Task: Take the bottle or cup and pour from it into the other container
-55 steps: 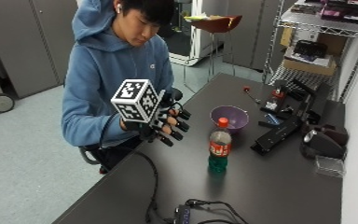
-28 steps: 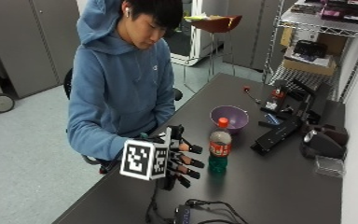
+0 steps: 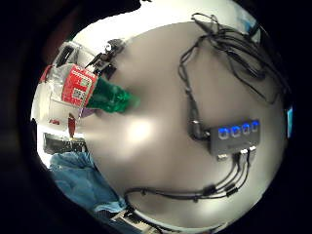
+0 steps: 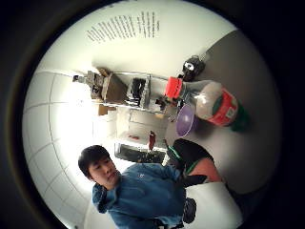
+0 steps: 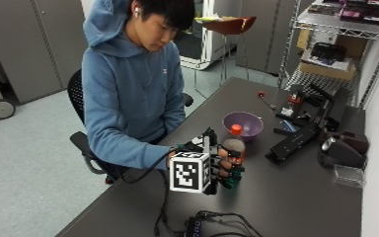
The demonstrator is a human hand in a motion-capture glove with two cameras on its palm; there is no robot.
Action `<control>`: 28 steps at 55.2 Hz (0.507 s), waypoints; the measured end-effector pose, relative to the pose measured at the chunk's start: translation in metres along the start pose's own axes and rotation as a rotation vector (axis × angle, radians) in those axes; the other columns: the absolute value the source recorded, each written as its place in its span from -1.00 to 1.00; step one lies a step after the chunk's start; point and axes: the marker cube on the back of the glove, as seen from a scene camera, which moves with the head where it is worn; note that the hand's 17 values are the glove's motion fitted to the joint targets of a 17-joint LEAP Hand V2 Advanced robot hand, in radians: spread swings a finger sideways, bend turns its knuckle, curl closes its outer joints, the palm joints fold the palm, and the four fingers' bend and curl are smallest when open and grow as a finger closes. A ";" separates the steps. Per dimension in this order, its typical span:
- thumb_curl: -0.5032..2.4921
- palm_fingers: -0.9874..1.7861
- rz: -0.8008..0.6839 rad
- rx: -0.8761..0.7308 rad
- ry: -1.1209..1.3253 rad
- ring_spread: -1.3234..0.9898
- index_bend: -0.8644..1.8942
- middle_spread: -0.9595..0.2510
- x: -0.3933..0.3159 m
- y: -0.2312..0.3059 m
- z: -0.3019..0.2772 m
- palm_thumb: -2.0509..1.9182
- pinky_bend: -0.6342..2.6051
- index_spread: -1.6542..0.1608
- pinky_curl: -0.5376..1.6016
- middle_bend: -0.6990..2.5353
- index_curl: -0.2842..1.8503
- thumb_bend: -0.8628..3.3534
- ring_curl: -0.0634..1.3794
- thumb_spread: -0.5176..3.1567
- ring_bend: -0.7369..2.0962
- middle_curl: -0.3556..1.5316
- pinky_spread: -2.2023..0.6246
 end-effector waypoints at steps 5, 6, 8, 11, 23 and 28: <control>-0.43 -0.30 -0.018 -0.011 -0.042 0.27 -0.27 0.71 -0.003 -0.016 0.022 0.35 -0.27 0.41 -0.17 -0.46 -0.54 -0.61 -0.50 -0.26 -0.21 -0.31 0.76; -0.43 -0.30 -0.023 -0.013 -0.049 0.27 -0.27 0.71 -0.003 -0.018 0.027 0.35 -0.26 0.41 -0.17 -0.46 -0.54 -0.61 -0.50 -0.26 -0.21 -0.31 0.76; -0.43 -0.30 -0.033 -0.020 -0.066 0.27 -0.27 0.72 -0.003 -0.021 0.036 0.35 -0.26 0.41 -0.17 -0.46 -0.54 -0.61 -0.50 -0.27 -0.21 -0.31 0.76; -0.43 -0.30 -0.046 -0.039 -0.107 0.27 -0.27 0.73 -0.005 -0.025 0.048 0.36 -0.27 0.41 -0.17 -0.46 -0.54 -0.60 -0.50 -0.27 -0.20 -0.31 0.77; -0.42 -0.21 -0.055 -0.087 -0.200 0.27 -0.26 0.75 -0.007 -0.043 0.085 0.40 -0.29 0.44 -0.18 -0.45 -0.53 -0.60 -0.51 -0.29 -0.19 -0.30 0.77; -0.41 -0.06 -0.064 -0.033 -0.276 0.26 -0.26 0.72 -0.009 -0.049 0.090 0.43 -0.27 0.46 -0.19 -0.43 -0.53 -0.59 -0.52 -0.29 -0.18 -0.29 0.78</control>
